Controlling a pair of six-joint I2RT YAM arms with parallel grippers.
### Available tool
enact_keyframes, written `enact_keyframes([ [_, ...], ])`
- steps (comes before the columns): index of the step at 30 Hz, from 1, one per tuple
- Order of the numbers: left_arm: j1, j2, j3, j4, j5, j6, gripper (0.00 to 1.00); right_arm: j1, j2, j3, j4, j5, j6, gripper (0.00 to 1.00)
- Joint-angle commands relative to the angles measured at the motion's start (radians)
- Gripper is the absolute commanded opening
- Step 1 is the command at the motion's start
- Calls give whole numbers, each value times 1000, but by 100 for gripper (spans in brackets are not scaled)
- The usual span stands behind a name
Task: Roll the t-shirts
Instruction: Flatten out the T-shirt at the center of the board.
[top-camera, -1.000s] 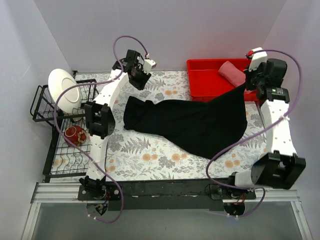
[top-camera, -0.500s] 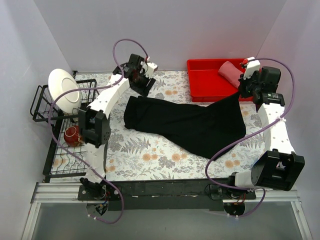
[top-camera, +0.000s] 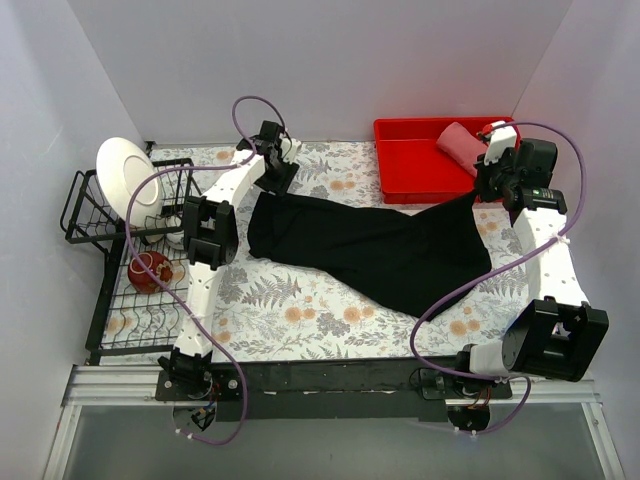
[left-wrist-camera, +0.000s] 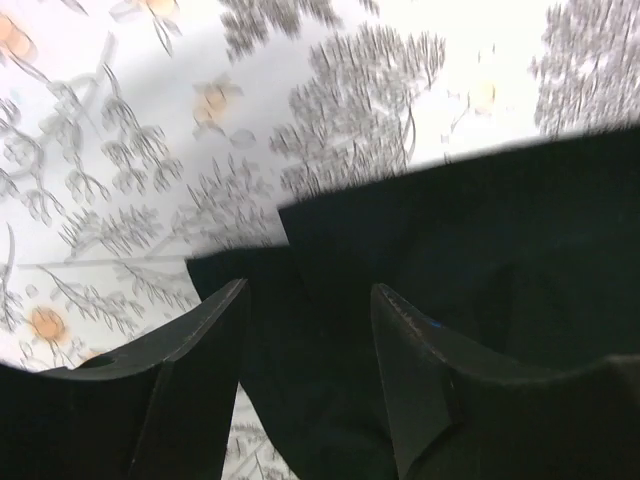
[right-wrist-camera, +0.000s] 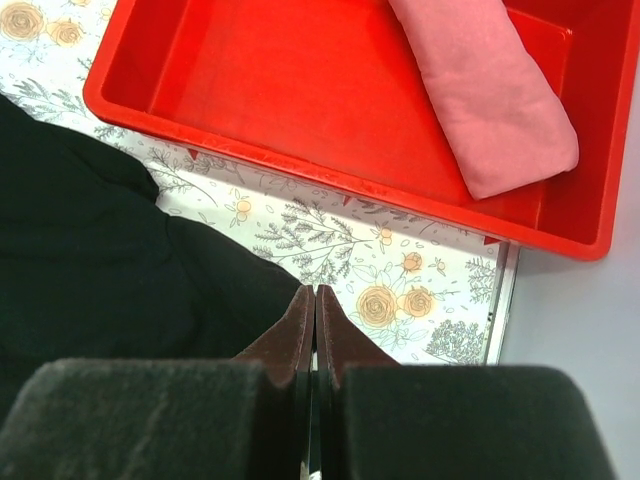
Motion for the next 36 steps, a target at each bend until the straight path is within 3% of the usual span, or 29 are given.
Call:
enact_keyframes([
  [1,24,-1,104,53,40,-43,51,-6,-11,9,-11,8,-7,1],
  [22,50,94,44,120,167,-73,43,-6,48,67,-74,87,-35,1],
  [28,49,102,44,85,185,-72,21,-6,41,61,-76,94,-38,1],
  [33,52,44,-58,123,143,-67,35,-6,33,41,-57,90,-33,1],
  [36,52,42,-69,123,120,-64,37,-6,33,38,-54,81,-32,1],
])
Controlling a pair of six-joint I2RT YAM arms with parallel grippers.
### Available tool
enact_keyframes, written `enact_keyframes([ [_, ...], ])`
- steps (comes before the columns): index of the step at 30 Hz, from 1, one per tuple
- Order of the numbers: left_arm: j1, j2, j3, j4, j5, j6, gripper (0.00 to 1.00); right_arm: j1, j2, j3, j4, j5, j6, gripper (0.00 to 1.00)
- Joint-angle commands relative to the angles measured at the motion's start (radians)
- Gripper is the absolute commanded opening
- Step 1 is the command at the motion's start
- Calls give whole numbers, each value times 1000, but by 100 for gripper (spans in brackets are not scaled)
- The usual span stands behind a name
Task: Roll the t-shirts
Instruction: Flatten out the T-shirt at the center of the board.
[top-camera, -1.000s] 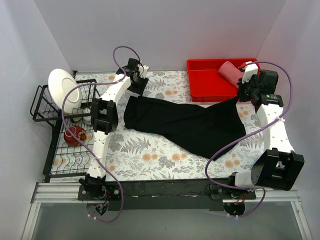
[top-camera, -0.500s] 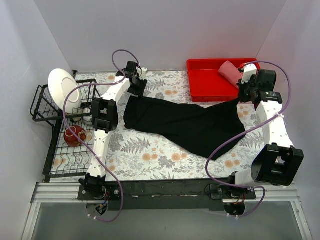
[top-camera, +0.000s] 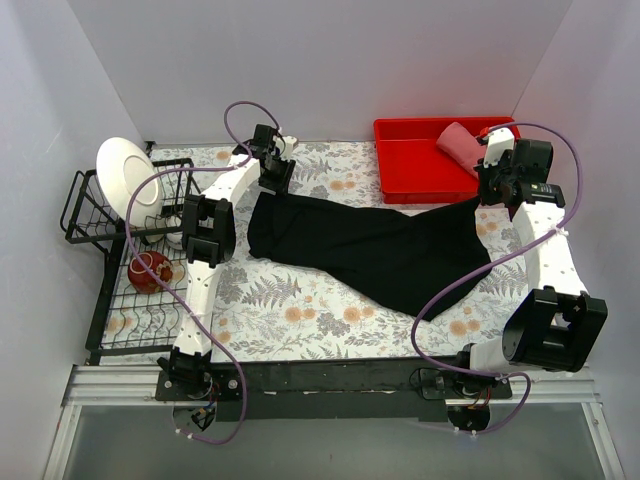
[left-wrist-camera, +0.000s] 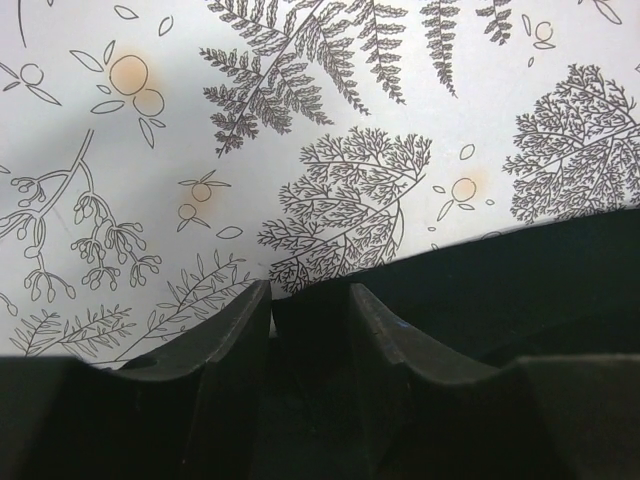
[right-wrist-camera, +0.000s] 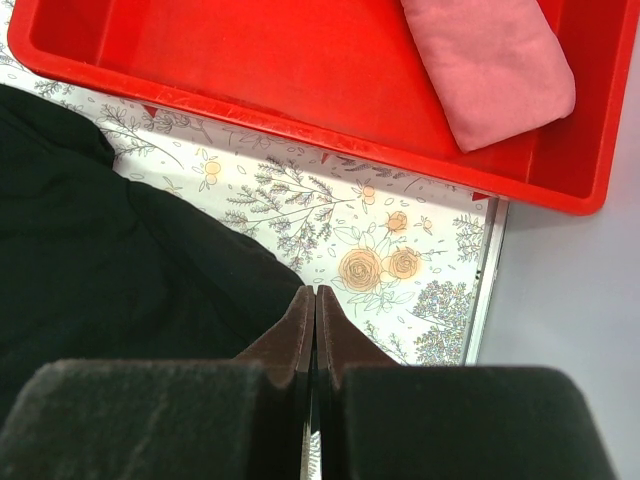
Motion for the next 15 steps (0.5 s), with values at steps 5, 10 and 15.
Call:
enact_keyframes([
  [5,5,7,-23,-78,-51,-21,32,-6,-17,10,20,-11,-9,1],
  [10,5,-16,-53,-56,-112,-33,32,-6,-18,1,29,-20,-6,1],
  [15,5,-10,-58,-67,-127,-24,25,-6,-21,-16,38,-27,-1,1],
])
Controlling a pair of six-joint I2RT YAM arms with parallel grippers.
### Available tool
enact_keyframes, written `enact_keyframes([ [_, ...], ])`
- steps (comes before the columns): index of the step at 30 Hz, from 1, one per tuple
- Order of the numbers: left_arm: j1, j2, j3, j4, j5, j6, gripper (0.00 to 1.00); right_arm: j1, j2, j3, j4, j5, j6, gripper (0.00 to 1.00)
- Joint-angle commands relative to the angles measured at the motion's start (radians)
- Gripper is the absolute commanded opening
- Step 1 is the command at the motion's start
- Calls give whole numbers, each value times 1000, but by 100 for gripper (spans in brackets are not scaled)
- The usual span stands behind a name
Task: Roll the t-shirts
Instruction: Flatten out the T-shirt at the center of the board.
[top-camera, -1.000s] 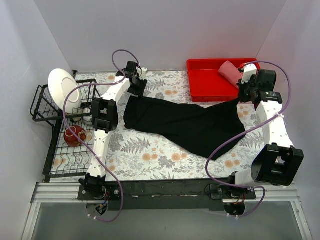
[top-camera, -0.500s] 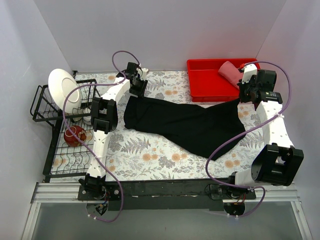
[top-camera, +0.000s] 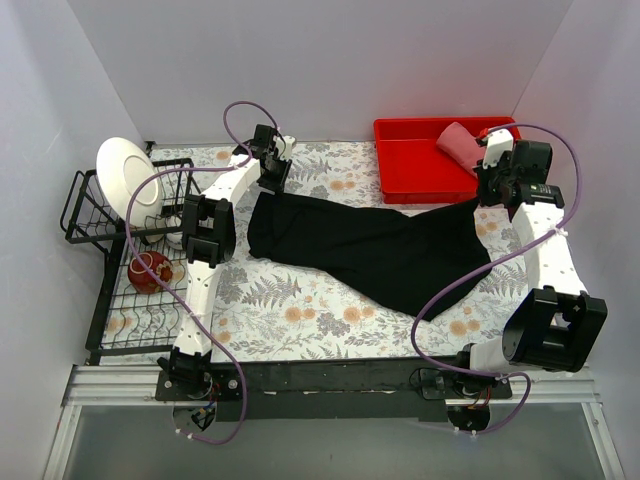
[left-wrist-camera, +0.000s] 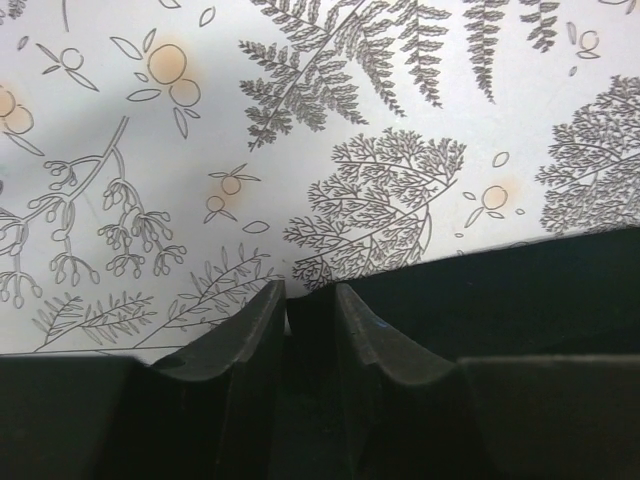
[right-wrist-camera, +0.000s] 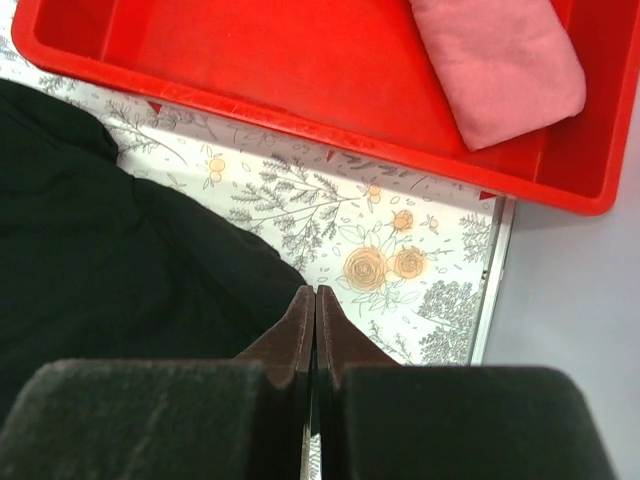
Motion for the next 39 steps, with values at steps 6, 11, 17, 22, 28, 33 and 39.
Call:
enact_keyframes([
  [6,7,-8,-53,-91,-57,-2,5,-6,-18,-19,46,-18,-1,1],
  [11,7,-46,-22,-96,-38,-6,0,-6,5,4,69,-15,14,1],
  [17,8,-256,38,-58,-94,-16,0,-18,87,198,111,65,43,1],
  [22,8,-475,10,-21,-208,-3,0,-36,145,440,100,73,51,1],
  [28,15,-727,-31,19,-236,20,0,-59,166,659,-79,53,71,1],
  [33,16,-879,-99,25,-250,17,0,-59,-27,450,26,-13,133,1],
  [39,16,-1055,-174,9,-230,20,0,-58,-134,526,-1,-20,129,1],
])
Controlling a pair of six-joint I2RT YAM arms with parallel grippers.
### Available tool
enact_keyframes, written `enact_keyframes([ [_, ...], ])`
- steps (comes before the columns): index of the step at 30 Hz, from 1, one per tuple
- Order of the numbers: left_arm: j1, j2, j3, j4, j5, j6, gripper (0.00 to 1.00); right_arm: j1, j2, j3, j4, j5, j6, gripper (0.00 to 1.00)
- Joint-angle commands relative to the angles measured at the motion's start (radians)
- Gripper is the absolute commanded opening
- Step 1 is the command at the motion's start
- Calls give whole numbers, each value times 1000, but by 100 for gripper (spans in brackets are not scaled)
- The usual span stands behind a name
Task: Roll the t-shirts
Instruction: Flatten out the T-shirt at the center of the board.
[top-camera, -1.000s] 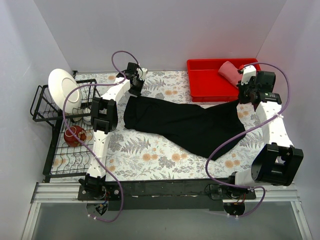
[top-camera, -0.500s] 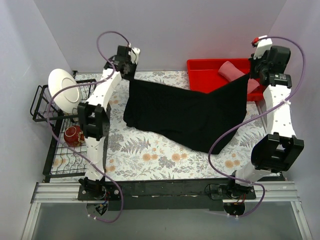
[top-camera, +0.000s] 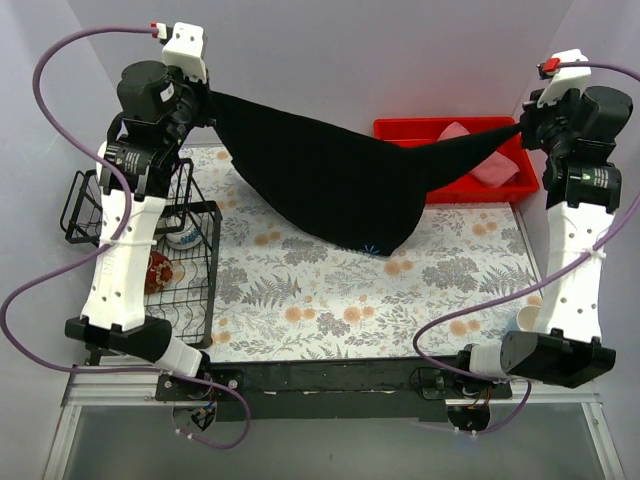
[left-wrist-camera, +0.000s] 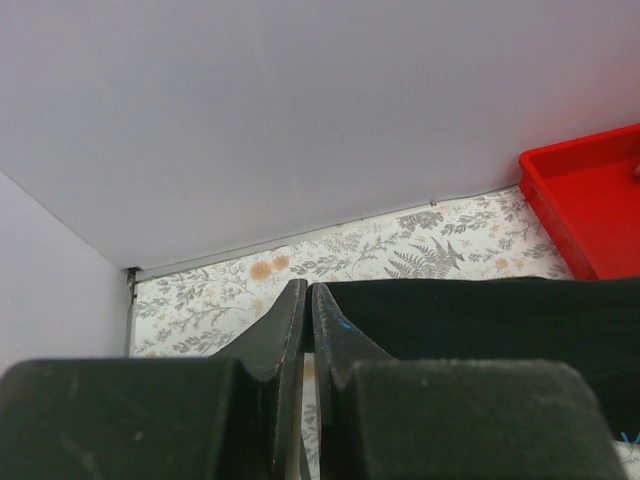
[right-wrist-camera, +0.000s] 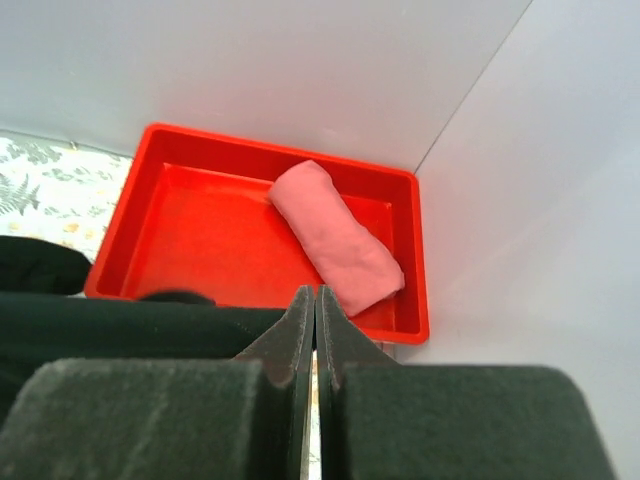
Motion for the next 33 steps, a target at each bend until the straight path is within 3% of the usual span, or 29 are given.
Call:
enact_keyframes([
  [1,9,-68,-48,-39,-20,16,0,-4,-94,102,30,18,-5,1],
  [10,15,-249,-28,-65,19,47,0,-4,-239,271,130,175,-58,1],
  [23,43,-246,153,-23,53,44,0,-4,-242,548,164,213,-142,1],
  [33,44,-169,139,155,46,119,0,-5,-210,331,422,218,-335,1],
])
